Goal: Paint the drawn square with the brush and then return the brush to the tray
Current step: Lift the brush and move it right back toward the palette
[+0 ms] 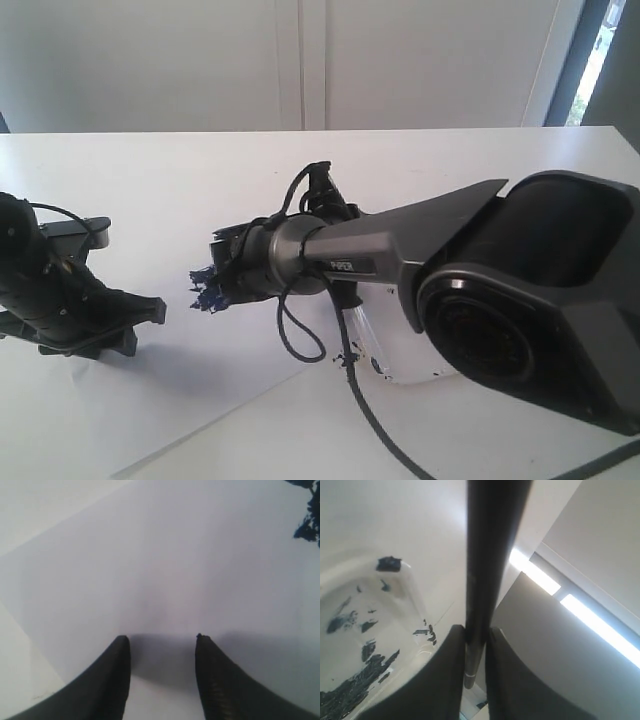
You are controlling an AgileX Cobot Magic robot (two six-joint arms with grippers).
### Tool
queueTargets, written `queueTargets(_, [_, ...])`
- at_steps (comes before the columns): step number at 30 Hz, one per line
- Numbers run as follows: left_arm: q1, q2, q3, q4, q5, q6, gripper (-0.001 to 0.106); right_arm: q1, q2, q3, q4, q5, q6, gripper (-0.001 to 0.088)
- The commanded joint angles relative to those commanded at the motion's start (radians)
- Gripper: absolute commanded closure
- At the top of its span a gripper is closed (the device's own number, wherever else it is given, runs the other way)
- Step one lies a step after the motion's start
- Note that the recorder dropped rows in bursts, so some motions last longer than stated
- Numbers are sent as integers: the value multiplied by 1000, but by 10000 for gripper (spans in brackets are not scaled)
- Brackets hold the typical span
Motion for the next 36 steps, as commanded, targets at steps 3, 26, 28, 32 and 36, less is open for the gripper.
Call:
queueTargets(3, [0,0,0,0,0,0,574,0,15,0,-10,0,0,868])
queueTargets(26, [0,0,0,-11,-36,-9,574,76,-253,0,154,0,153,868])
queueTargets(28, [0,0,0,-11,-41,-9,574,65,-311,0,281,0,153,868])
queueTargets(32, [0,0,0,-11,-48,-11,574,29,-407,0,439,0,172,868])
queueTargets(36, [0,-2,0,-11,-70,-20,574,-10,-499,0,571,0,172,868])
